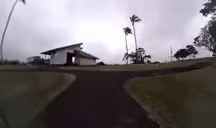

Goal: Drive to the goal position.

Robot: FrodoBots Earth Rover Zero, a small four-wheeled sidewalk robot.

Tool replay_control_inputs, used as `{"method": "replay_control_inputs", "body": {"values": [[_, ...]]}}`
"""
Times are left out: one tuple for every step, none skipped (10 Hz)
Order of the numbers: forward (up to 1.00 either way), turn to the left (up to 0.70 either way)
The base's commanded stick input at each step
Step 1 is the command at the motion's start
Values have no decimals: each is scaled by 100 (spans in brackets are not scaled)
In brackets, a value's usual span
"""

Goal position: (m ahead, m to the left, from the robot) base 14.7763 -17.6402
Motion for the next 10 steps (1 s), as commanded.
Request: {"method": "replay_control_inputs", "body": {"values": [[100,0],[100,0],[100,0],[100,-3],[100,-37],[100,-29],[100,-10],[100,0],[100,-6],[100,-20]]}}
